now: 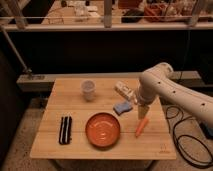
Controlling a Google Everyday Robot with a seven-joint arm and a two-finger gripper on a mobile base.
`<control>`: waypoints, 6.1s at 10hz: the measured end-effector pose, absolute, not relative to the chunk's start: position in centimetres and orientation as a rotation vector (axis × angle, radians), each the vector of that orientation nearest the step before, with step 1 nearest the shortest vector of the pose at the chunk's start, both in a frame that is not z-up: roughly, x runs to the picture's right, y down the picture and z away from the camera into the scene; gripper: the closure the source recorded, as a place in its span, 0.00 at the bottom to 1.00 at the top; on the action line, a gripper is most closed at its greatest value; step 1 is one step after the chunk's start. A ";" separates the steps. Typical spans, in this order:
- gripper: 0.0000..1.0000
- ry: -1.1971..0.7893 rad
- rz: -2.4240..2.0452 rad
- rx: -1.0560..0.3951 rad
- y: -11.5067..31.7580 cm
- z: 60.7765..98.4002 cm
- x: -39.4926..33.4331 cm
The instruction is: Place the white sponge in the ceramic cup
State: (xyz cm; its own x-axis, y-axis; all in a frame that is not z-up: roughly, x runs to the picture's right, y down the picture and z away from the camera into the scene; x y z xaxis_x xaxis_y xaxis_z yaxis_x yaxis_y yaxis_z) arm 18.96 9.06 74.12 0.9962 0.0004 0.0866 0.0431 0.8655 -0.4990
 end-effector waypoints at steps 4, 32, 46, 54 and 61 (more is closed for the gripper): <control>0.20 -0.097 -0.036 -0.512 9.0 75.0 17.9; 0.20 -0.186 -0.085 -0.526 10.1 81.0 11.8; 0.20 -0.207 -0.085 -0.547 13.1 84.2 11.2; 0.20 -0.225 -0.101 -0.575 14.3 85.1 11.3; 0.20 -0.234 -0.106 -0.599 15.0 85.8 11.5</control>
State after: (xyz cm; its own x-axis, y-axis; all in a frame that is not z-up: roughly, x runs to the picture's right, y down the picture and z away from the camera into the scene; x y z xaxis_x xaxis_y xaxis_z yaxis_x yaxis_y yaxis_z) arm 11.46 15.00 85.77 0.9682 -0.0306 0.2484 0.1659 0.8215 -0.5455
